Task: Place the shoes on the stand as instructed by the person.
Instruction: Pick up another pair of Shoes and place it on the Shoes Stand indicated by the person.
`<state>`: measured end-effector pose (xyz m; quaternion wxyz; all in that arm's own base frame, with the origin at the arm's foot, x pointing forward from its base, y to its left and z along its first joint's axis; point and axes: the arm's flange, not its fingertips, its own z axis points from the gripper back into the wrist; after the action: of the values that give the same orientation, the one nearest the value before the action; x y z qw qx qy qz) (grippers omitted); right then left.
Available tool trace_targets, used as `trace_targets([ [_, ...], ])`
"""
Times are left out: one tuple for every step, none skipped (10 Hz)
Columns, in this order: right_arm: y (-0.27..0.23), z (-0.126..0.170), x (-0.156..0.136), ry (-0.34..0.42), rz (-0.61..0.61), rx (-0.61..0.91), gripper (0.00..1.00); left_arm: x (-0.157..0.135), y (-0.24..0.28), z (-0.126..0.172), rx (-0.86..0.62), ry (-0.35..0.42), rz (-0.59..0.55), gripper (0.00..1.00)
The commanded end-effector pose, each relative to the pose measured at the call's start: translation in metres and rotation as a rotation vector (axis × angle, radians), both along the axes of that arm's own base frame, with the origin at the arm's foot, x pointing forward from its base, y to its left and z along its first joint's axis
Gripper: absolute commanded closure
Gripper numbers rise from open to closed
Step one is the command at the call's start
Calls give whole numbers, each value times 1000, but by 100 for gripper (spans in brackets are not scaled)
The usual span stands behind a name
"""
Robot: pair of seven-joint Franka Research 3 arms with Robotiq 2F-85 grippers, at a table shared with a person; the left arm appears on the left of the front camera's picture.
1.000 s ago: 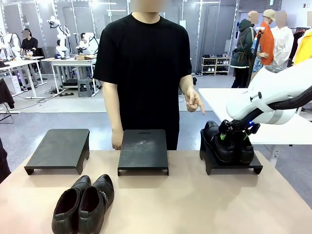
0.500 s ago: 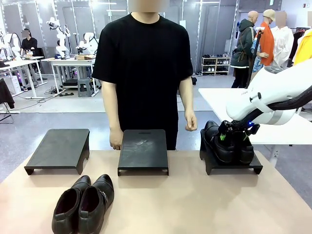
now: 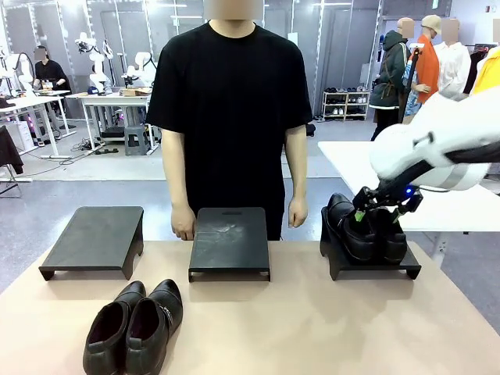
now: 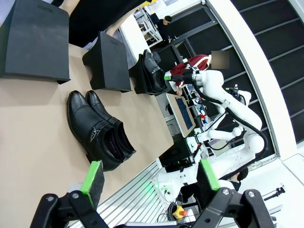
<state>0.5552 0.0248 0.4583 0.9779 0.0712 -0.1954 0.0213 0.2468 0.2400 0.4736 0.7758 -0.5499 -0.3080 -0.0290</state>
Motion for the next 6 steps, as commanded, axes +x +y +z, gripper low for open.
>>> trace_targets([
  [-27,43,-63,21,89,155,0,0,2,1,-12,-17,-7,0],
  [-44,53,-93,48,120,245,0,0,2,1,-12,-17,-7,0],
  [-61,60,-120,67,158,338,0,0,2,1,-12,-17,-7,0],
  [-79,64,-150,75,226,449,0,0,2,1,-12,-17,-7,0],
  [-97,63,-179,86,282,536,0,0,2,1,-12,-17,-7,0],
  [-116,56,-211,110,325,614,0,0,2,1,-12,-17,-7,0],
])
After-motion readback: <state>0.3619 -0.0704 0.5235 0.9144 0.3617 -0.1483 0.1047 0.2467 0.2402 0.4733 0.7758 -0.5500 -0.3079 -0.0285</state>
